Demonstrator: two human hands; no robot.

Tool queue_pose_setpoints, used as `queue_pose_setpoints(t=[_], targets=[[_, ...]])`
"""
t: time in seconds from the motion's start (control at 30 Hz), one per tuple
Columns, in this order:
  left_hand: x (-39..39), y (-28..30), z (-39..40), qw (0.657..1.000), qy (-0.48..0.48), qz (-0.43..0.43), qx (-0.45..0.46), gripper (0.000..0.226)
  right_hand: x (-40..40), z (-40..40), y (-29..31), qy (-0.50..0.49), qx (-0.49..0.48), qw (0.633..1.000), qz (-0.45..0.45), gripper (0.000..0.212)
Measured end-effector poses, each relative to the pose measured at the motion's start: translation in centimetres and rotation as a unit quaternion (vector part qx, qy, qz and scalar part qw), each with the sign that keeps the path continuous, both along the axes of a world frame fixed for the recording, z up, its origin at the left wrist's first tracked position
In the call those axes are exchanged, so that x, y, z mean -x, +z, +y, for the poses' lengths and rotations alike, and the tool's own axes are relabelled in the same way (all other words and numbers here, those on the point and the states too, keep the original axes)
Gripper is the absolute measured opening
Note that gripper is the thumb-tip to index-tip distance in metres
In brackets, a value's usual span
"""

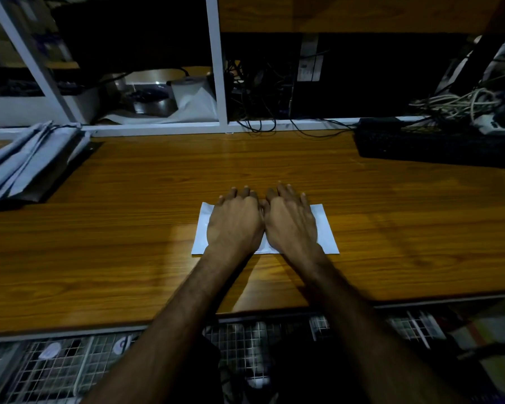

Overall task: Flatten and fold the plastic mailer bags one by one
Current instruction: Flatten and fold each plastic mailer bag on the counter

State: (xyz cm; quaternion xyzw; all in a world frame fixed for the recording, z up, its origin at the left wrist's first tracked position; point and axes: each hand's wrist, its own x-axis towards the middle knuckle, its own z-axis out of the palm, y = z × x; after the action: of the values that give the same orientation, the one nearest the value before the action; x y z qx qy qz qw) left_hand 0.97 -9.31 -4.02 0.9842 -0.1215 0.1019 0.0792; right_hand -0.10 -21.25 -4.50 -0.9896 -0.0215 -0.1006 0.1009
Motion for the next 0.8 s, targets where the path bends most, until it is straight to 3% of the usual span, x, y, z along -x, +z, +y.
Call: queue_pose_setpoints(t=[0.3, 0.8], targets=[[1.6, -0.2, 1.1, 0.998, 0.010, 0.033, -0.045, 0.067, 0.6, -0.8, -0.1, 0.000, 0.010, 1.000, -0.003, 0.047], [2.6, 0.5, 3.5, 0.993, 0.065, 0.103, -0.004, 0.065, 1.6, -4.3, 0.0, -0.047, -0.004, 0.999, -0.015, 0.043]])
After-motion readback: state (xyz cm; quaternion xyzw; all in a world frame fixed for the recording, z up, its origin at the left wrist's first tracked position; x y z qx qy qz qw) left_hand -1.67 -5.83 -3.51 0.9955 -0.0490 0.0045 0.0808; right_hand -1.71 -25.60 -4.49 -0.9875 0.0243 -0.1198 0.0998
